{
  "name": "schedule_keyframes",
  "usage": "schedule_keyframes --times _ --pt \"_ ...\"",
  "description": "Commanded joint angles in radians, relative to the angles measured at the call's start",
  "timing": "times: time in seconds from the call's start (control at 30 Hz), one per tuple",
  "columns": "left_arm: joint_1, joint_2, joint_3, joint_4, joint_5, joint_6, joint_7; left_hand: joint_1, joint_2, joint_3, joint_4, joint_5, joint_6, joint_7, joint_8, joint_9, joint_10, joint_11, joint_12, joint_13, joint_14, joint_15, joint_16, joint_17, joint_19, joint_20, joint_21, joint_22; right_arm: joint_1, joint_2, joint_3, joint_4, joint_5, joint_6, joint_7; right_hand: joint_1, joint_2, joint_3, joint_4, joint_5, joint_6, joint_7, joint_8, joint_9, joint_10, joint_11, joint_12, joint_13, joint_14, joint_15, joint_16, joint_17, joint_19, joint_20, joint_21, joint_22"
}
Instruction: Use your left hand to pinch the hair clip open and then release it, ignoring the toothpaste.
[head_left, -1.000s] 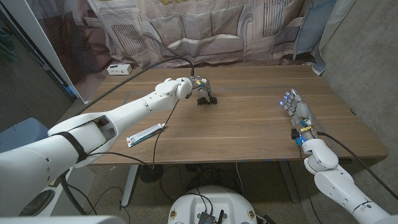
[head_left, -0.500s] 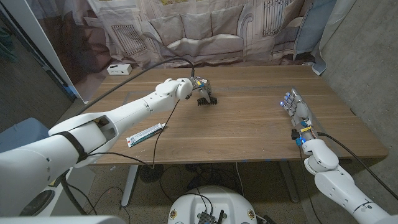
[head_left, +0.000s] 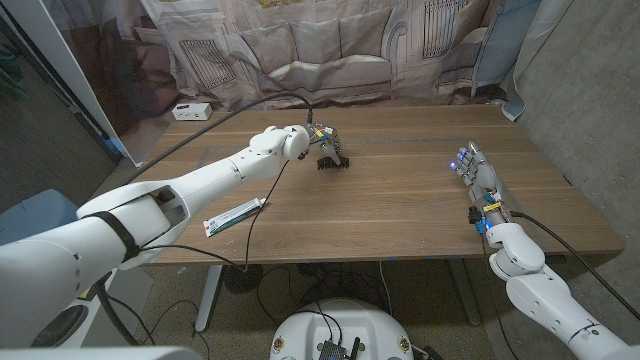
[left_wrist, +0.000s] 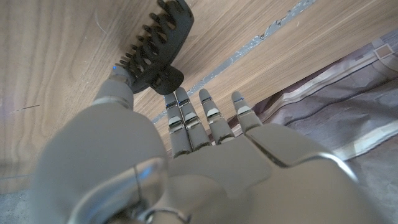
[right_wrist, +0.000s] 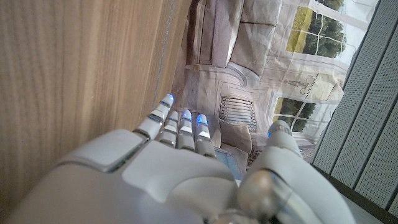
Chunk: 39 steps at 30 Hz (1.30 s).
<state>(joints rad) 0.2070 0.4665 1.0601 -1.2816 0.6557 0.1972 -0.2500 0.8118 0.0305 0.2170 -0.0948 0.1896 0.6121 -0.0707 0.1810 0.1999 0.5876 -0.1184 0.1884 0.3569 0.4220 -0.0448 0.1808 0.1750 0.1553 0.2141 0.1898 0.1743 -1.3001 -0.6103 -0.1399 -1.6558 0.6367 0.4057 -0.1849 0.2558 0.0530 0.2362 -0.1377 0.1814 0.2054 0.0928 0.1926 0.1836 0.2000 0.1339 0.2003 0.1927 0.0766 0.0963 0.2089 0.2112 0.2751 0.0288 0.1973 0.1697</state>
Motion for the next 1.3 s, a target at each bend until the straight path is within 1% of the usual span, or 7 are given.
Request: schedule_keyframes --times 0.03,0.33,0.47,0.77,1.03,1.17,1.3 --pt "0.002 0.003 -0.012 0.002 -0.020 -0.006 -0.004 -0.028 0.002 -0.003 0.015 -0.004 -0.030 0.011 -0.002 0.001 -0.031 0.010 -0.001 -0.004 -0.019 -0.005 -0.002 0.005 -0.014 0.002 -0.003 0.005 0.002 0.001 -0.001 -0.003 -0.005 -0.004 -0.004 0.006 0.000 0.000 0.000 -0.004 0.010 0.000 0.002 0.003 0.007 0.003 0.001 0.004 0.005 0.001 0.003 0.006 0.002 0.001 -0.002 0.004" --pt "0.018 0.015 -0.028 -0.014 -0.032 -0.013 0.028 -0.081 0.011 -0.015 0.038 -0.006 -0.075 0.027 -0.003 0.000 -0.075 0.028 0.001 -0.013 -0.048 0.013 -0.001 0.007 -0.036 0.002 -0.004 0.006 0.003 0.000 -0.004 -0.004 -0.006 -0.009 -0.006 0.006 -0.001 -0.001 0.000 -0.004 0.011 -0.001 0.003 0.003 0.008 0.002 0.002 0.004 0.005 0.000 0.003 0.006 0.001 0.002 -0.003 0.004" --pt "0.019 0.013 -0.033 -0.006 -0.046 -0.023 0.026 -0.109 0.016 -0.019 0.046 -0.005 -0.129 0.024 -0.007 -0.002 -0.127 0.039 -0.003 -0.022 -0.080 0.019 -0.004 0.007 -0.066 0.002 -0.007 0.006 0.002 -0.002 -0.003 -0.007 -0.008 -0.011 -0.009 0.006 -0.001 -0.001 -0.001 -0.004 0.011 -0.002 0.003 0.003 0.008 0.002 0.001 0.004 0.005 0.001 0.003 0.006 0.000 0.002 -0.003 0.004" --pt "0.029 0.025 -0.049 -0.012 -0.067 -0.043 0.047 -0.185 0.014 -0.043 0.076 -0.008 -0.205 0.059 -0.007 -0.006 -0.196 0.075 -0.001 -0.036 -0.126 0.039 0.000 0.010 -0.108 0.002 -0.007 0.007 0.005 -0.004 -0.005 -0.011 -0.012 -0.016 -0.011 0.006 -0.001 -0.002 0.000 -0.004 0.012 -0.002 0.003 0.003 0.008 0.000 0.001 0.004 0.005 0.001 0.003 0.006 0.000 0.002 -0.003 0.004" --pt "0.081 0.065 -0.093 -0.085 -0.079 -0.023 0.104 -0.223 0.008 -0.055 0.085 -0.004 -0.290 0.052 -0.011 -0.008 -0.265 0.096 -0.003 -0.049 -0.171 0.053 -0.003 0.009 -0.122 0.000 -0.002 0.007 0.037 0.003 -0.012 0.005 -0.039 -0.012 -0.024 0.006 -0.002 -0.002 -0.001 -0.004 0.011 -0.002 0.002 0.003 0.007 0.001 0.001 0.004 0.004 0.000 0.002 0.006 0.000 0.001 -0.003 0.004" --pt "0.135 0.092 -0.128 -0.149 -0.085 -0.009 0.169 -0.231 0.009 -0.056 0.085 -0.003 -0.331 0.081 -0.014 -0.009 -0.286 0.100 -0.001 -0.055 -0.185 0.057 -0.002 0.008 -0.131 0.000 -0.002 0.007 0.064 0.008 -0.023 0.019 -0.049 -0.012 -0.022 0.006 -0.002 -0.002 -0.001 -0.004 0.011 -0.002 0.002 0.003 0.008 0.001 0.001 0.004 0.004 0.000 0.003 0.006 0.001 0.001 -0.002 0.004" --pt "0.186 0.119 -0.154 -0.227 -0.062 0.025 0.223 -0.234 0.011 -0.056 0.084 -0.003 -0.347 0.092 -0.011 -0.010 -0.299 0.103 0.000 -0.058 -0.198 0.057 -0.003 0.008 -0.135 0.000 -0.001 0.007 0.085 0.010 -0.030 0.026 -0.051 -0.007 -0.010 0.006 -0.002 -0.003 -0.001 -0.004 0.012 -0.002 0.002 0.003 0.007 0.000 0.001 0.004 0.005 0.000 0.003 0.006 0.002 0.001 -0.002 0.004"
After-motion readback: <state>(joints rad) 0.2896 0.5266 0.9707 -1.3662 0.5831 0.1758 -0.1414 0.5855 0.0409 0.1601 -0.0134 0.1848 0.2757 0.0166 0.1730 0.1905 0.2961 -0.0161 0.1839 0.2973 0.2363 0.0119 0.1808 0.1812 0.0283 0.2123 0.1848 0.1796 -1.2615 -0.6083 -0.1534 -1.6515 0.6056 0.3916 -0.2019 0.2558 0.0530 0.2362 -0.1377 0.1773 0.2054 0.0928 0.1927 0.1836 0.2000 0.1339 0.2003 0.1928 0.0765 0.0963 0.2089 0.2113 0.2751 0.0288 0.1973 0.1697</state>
